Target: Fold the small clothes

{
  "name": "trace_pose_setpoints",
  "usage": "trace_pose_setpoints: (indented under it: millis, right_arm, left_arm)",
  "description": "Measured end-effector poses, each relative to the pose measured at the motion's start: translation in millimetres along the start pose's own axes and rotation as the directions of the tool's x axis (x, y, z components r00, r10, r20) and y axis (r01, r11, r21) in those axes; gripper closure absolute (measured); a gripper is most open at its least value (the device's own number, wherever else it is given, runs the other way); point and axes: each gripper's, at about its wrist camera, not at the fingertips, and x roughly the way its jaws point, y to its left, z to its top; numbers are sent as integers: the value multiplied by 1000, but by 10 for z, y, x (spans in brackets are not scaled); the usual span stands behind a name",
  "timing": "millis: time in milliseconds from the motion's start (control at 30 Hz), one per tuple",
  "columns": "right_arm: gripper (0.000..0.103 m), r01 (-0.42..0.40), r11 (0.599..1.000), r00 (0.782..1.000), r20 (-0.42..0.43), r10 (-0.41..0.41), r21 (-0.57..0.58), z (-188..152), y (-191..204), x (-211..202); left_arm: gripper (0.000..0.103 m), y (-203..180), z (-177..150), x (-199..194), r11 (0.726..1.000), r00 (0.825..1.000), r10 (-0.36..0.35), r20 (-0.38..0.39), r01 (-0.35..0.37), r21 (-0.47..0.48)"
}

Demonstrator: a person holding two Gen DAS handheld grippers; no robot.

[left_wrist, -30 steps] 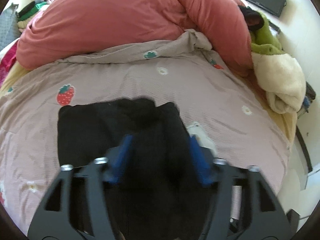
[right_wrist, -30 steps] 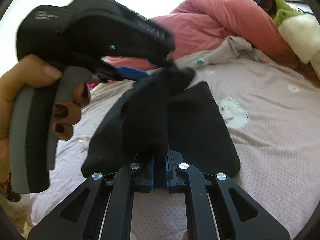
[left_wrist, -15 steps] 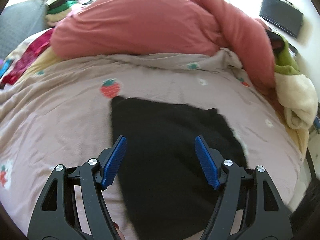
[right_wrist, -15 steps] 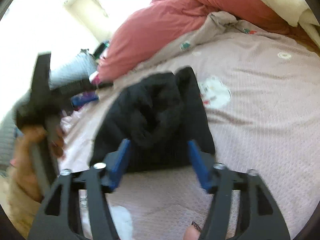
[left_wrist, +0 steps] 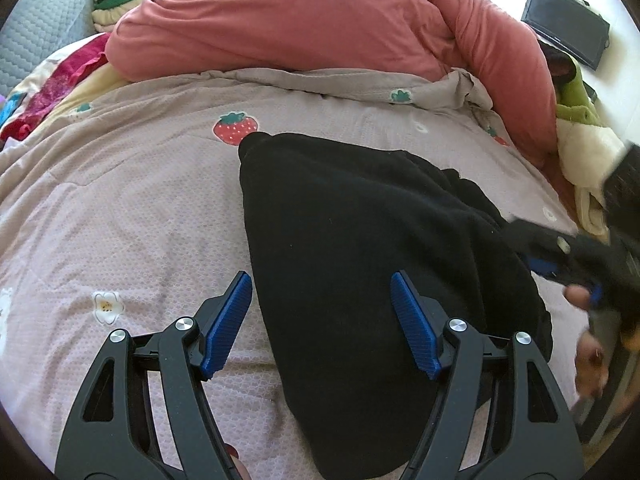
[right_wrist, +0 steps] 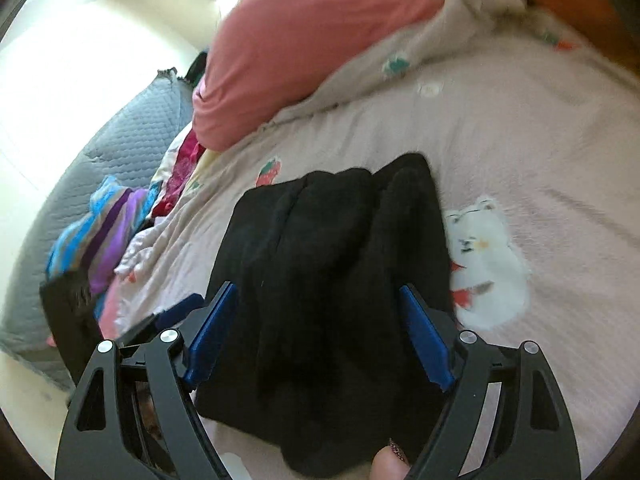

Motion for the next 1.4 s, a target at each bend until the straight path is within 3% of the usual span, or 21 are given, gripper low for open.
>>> trace_pose_setpoints:
  millis: [167, 300, 333, 367, 500, 567, 667, 767, 967, 1000, 1133, 1267, 1400]
  right_arm:
    - [32, -34, 999, 997, -73, 35, 15, 207, -5, 231]
    - [60, -4, 1000, 994, -108, 1, -29, 278, 58, 384]
    - [74, 6, 998, 995, -95, -12, -65, 284, 106, 377]
    - [78, 25, 992, 997, -68, -33, -121, 282, 197, 345]
    - [85, 57, 959, 998, 30, -50, -276, 302, 478, 81]
    - [85, 81, 945, 995, 74, -61, -317, 346, 525, -41]
    - [85, 176, 923, 983, 113, -146, -343, 398, 430, -51]
    - [85, 213, 932, 977, 46, -209, -294, 387, 142, 194]
    - [57, 111, 981, 994, -5, -113, -158, 246, -191, 218]
    - [45, 93, 985, 995, -13, -96, -147, 220, -212, 169]
    - [30, 74, 990, 997, -12, -76, -118, 112, -228, -5]
    - [29, 23, 994, 999, -31, -27, -108, -47, -249, -186]
    - [29, 81, 981, 995, -37, -89, -176, -213, -145, -230]
  left_arm:
    - [39, -18, -3, 11, 1000, 1000, -1, 1, 1, 14]
    - [39, -24, 4, 20, 1000, 1000, 2, 2, -2, 15]
    - [39, -25, 6, 18, 1000, 1000, 4, 3, -4, 16]
    - [39, -24, 11, 12, 1000, 1000, 0, 3, 0, 16]
    - [39, -30, 37, -57, 1000, 999, -31, 15, 31, 5]
    - [39, -56, 50, -100, 999, 998, -53, 22, 53, 9]
    - [34, -117, 51, -79, 998, 998, -62, 10, 62, 23]
    - [34, -162, 11, 21, 998, 998, -57, -21, 57, 33]
    - [32, -111, -43, 101, 998, 997, -67, -43, 67, 15]
    - [32, -91, -46, 92, 998, 997, -69, -43, 69, 11]
    - [32, -18, -48, 49, 996, 995, -89, -40, 88, -18]
    - [32, 35, -87, 2, 990, 990, -132, -50, 129, -58]
    - [32, 27, -151, -5, 988, 988, -142, -58, 138, -61]
